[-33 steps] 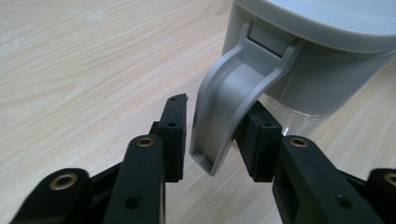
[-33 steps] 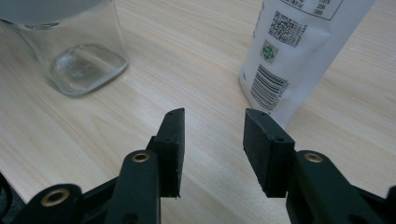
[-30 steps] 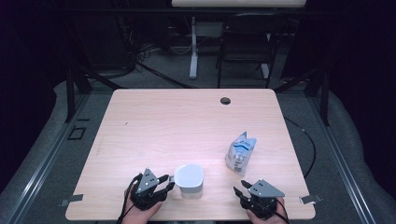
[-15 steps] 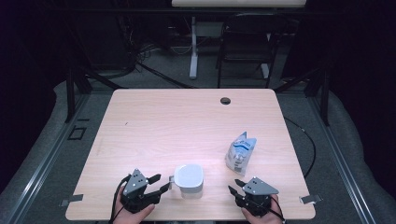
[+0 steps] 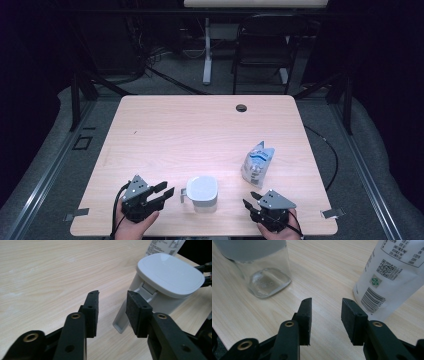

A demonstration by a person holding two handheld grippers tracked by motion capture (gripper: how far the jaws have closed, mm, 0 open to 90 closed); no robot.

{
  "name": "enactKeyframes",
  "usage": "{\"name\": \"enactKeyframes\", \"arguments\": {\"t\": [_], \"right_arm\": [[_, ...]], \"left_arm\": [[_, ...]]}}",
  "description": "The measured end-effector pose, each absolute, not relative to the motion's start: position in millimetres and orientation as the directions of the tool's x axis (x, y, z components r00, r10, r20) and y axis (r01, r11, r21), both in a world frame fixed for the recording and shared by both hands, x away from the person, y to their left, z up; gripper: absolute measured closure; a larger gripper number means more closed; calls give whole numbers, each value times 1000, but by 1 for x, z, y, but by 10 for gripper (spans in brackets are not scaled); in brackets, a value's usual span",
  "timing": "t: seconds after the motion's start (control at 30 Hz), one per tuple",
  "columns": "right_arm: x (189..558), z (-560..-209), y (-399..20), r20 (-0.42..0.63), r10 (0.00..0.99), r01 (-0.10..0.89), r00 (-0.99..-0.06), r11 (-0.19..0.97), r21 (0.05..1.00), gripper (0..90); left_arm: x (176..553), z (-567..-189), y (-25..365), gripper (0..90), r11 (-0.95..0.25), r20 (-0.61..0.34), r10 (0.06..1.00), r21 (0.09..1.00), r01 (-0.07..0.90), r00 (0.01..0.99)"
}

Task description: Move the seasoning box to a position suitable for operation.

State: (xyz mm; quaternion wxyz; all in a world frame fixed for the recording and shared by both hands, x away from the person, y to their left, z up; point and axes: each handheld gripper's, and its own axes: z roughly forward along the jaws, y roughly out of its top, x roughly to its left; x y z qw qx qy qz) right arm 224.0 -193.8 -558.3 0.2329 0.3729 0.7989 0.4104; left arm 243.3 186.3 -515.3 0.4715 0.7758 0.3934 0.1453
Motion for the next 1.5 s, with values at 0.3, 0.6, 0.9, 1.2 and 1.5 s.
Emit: {"name": "enactKeyframes", "arguments": {"t": [0.3, 0.6, 0.9, 1.2, 1.5], "right_arm": [[223, -558, -192, -65, 790, 405, -610, 380, 832, 601], [223, -558, -190, -70, 790, 403, -609, 384, 831, 621], [222, -555, -189, -65, 785, 403, -616, 384, 831, 640], [221, -556, -188, -64, 781, 403, -622, 389, 828, 642], [220, -555, -190, -65, 780, 407, -622, 394, 824, 664]], "left_arm": [[241, -504, 174, 804, -277, -126, 712, 854, 441, 691], [244, -497, 163, 900, -312, -99, 685, 855, 413, 722], [247, -492, 152, 900, -337, -84, 661, 854, 396, 745], [250, -492, 147, 900, -344, -83, 655, 852, 394, 751], [252, -494, 143, 900, -354, -71, 650, 853, 384, 757]]}}
